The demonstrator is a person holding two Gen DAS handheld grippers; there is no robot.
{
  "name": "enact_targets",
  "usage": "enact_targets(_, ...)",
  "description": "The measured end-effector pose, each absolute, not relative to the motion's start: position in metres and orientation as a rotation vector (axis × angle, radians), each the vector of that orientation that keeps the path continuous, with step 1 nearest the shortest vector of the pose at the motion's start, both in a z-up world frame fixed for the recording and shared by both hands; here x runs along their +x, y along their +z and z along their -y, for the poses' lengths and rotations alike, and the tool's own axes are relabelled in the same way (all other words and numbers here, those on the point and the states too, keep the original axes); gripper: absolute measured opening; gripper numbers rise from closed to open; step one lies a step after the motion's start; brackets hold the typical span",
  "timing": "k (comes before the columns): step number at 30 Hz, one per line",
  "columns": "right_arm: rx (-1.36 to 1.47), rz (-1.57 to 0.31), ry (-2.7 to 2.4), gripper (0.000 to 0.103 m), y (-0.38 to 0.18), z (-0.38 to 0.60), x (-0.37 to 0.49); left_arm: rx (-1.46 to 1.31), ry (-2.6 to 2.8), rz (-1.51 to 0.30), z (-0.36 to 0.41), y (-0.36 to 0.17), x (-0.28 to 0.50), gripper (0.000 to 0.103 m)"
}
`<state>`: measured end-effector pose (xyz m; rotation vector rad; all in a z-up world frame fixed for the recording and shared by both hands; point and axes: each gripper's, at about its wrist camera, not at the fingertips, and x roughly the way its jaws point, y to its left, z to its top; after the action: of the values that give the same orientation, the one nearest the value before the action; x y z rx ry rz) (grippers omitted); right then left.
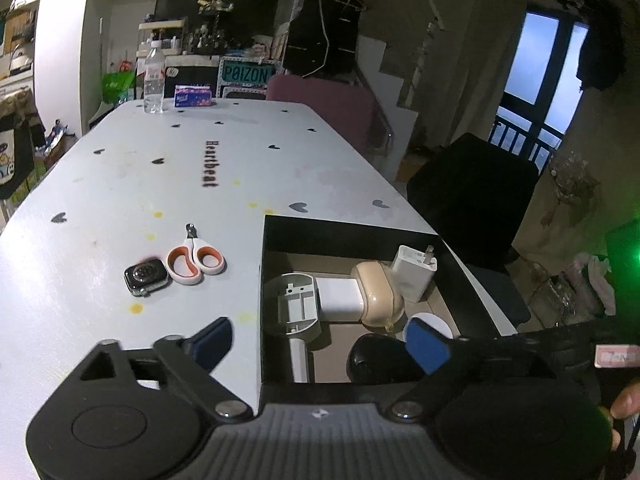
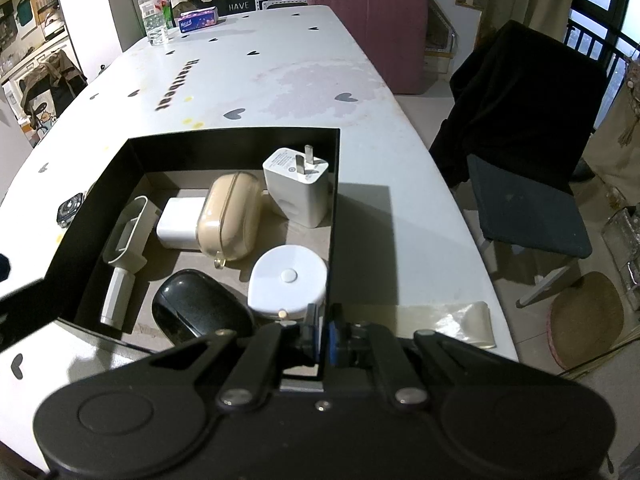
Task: Organize rigid objects
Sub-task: 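Withdraw the left gripper from the box toward the black smartwatch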
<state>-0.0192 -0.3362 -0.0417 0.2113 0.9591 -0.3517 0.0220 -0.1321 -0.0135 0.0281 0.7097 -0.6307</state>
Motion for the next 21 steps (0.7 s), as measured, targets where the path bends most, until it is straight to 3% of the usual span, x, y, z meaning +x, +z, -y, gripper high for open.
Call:
enact_targets(2,0.21,-0.96,-0.352,0.005,-0.042,0.336,-0.019,0.054,-0.624,-0.696,0.132,-0.012,0.018,0.103)
enact_targets(21,0.213,-0.959,-0.35,0.005,-0.042,0.337,-0.02,0.048,-0.533,-0.547,0.09,0.007,0.024,0.103)
